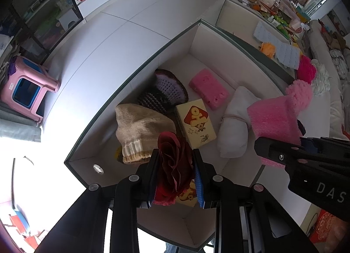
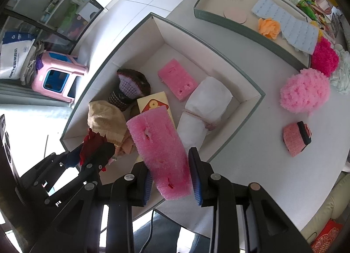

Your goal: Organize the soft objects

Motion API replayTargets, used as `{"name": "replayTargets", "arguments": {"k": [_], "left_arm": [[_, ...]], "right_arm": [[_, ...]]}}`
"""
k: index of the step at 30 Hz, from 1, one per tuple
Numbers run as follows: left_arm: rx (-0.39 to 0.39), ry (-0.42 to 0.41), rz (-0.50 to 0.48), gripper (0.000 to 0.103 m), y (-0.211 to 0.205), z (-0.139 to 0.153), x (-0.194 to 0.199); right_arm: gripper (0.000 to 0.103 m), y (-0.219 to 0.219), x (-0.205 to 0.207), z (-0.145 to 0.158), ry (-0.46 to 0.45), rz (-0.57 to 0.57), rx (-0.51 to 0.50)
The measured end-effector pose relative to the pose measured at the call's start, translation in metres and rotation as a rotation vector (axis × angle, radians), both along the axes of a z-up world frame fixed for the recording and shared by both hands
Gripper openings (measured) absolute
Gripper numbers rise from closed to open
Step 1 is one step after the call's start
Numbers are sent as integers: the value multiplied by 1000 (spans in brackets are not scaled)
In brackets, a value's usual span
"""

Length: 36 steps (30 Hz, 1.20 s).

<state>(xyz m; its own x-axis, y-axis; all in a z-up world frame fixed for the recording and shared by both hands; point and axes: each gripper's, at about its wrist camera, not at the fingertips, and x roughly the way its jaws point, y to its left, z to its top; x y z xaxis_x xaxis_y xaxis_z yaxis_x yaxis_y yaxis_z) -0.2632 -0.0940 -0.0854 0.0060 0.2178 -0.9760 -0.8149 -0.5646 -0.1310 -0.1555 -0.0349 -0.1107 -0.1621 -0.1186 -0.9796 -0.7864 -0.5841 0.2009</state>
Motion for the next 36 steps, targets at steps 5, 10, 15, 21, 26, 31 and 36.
{"name": "replayTargets", "arguments": {"k": [5,10,15,21,26,31,36], "left_arm": [[8,1,-5,39,1,0,2],[42,21,15,89,-3,9,2],[27,42,33,103,-4,10,-2],[25,42,54,103,-9,10,-7],[70,40,56,103,-13,17,-7],[96,11,42,103,-15,23,-8],[20,67,28,103,-16,19,-6]], "right_arm": [[33,1,-1,-4,-15,6,1],[80,3,2,-4,-10,-13,-10],[86,5,7,0,-8,-18,4],[94,3,12,10,4,-19,53],[103,1,13,21,18,-26,110],[103,-1,13,26,31,-30,122],[103,-5,12,35,38,-22,157]]}}
